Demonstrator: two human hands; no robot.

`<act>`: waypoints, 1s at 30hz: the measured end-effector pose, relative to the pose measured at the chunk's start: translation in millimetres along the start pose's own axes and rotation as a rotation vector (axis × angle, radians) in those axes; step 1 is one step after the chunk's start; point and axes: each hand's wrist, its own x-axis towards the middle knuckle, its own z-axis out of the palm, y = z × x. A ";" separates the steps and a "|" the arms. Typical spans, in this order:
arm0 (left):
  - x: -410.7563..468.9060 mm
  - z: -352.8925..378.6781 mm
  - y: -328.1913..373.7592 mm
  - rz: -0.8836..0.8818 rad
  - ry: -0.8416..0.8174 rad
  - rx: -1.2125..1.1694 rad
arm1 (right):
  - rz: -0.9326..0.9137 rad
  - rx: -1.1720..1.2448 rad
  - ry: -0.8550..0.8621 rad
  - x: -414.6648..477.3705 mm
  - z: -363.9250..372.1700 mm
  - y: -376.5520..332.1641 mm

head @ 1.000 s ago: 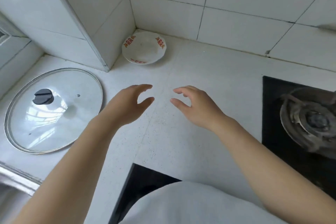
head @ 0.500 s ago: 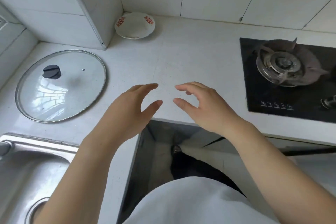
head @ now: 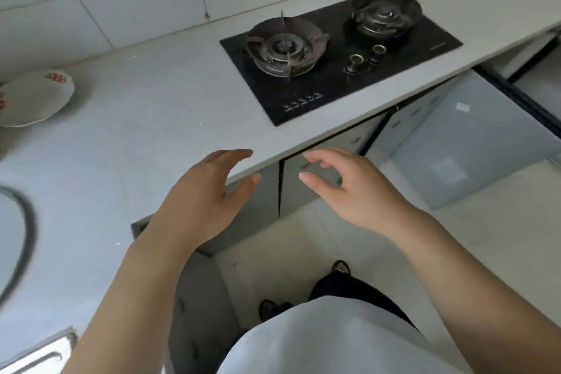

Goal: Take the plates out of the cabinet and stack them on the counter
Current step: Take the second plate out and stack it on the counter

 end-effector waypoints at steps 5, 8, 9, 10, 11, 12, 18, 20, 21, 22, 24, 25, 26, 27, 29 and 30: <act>20.3 29.5 47.4 0.109 -0.105 0.027 | 0.101 0.061 0.091 -37.0 -26.2 35.8; 34.0 53.0 85.6 0.186 -0.146 0.031 | 0.149 0.109 0.142 -56.8 -48.8 59.6; 38.6 61.6 99.8 0.213 -0.155 0.034 | 0.160 0.114 0.157 -63.1 -58.4 68.8; 42.9 70.6 114.7 0.238 -0.168 0.040 | 0.172 0.116 0.173 -70.5 -68.6 78.9; 47.3 81.3 132.0 0.266 -0.181 0.050 | 0.187 0.121 0.195 -79.9 -80.3 90.9; 51.4 91.8 148.6 0.293 -0.189 0.061 | 0.203 0.129 0.216 -89.2 -91.3 102.7; 62.6 176.6 270.7 0.468 -0.277 0.057 | 0.357 0.134 0.378 -172.8 -171.3 190.1; 64.8 210.3 313.7 0.541 -0.315 0.049 | 0.421 0.133 0.447 -204.7 -196.4 223.0; 65.2 226.1 334.2 0.573 -0.328 0.050 | 0.449 0.131 0.479 -219.8 -206.8 237.9; 65.5 242.2 354.7 0.605 -0.340 0.054 | 0.477 0.131 0.509 -234.9 -216.5 252.1; 64.4 272.0 394.2 0.668 -0.370 0.060 | 0.530 0.139 0.569 -263.5 -233.3 275.8; 63.2 285.5 412.8 0.700 -0.389 0.068 | 0.555 0.150 0.596 -276.6 -240.5 285.6; 61.5 298.3 430.2 0.730 -0.410 0.081 | 0.579 0.165 0.620 -289.3 -246.7 295.1; 60.0 309.9 446.2 0.755 -0.432 0.095 | 0.602 0.180 0.640 -300.4 -252.1 304.3; 61.6 329.3 472.9 0.795 -0.479 0.119 | 0.652 0.214 0.682 -315.2 -259.4 323.5; 65.7 338.0 483.7 0.812 -0.495 0.130 | 0.674 0.232 0.704 -318.5 -261.7 333.8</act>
